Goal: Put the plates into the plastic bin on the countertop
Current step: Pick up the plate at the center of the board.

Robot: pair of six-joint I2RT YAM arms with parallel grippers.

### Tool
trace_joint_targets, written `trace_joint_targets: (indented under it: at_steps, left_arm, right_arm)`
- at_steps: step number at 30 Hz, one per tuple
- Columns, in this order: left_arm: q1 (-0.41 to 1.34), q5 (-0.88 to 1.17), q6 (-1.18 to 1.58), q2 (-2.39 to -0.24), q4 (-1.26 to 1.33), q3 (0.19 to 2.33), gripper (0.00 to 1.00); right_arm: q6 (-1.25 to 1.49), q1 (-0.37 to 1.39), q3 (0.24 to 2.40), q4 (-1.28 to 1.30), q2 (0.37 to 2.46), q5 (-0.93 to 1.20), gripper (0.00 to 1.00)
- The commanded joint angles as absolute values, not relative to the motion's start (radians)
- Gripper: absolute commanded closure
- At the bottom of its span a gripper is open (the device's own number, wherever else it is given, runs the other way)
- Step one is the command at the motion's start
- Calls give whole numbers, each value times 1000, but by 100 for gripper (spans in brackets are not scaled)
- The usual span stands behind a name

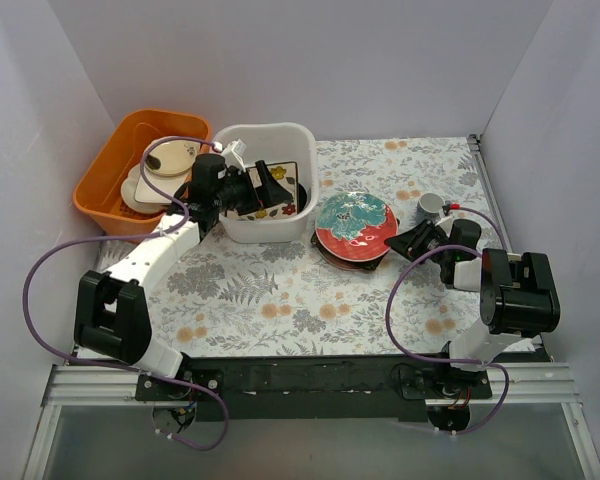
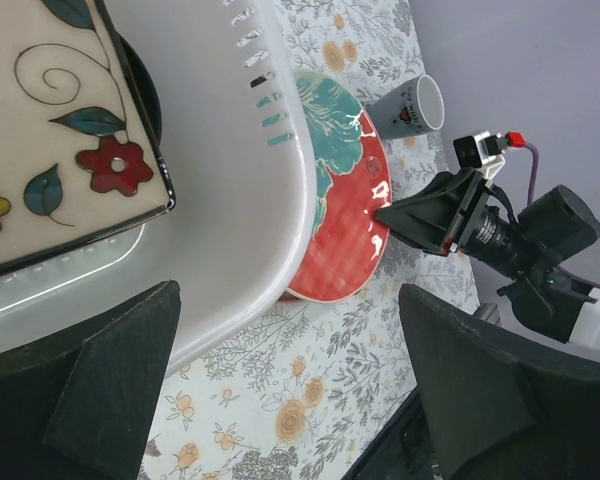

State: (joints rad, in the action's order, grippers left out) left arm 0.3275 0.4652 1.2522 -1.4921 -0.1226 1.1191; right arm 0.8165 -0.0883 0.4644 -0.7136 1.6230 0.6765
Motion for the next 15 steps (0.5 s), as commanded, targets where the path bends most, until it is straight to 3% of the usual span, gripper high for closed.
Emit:
trace_joint_targets:
  at_steps: [1,8,15]
  left_arm:
    - [353,495,1266,-1437,-89,1092,10]
    - [393,482,1270,-1416,-80,1054,10]
    - [417,474,1278,-1396,-75,1019,10]
  right_arm:
    - [787,-77,494,-706,1628,646,74]
    - [742,-75,483,-652,1585,643,98]
    - [733,-75,476,-623,1525,657,99]
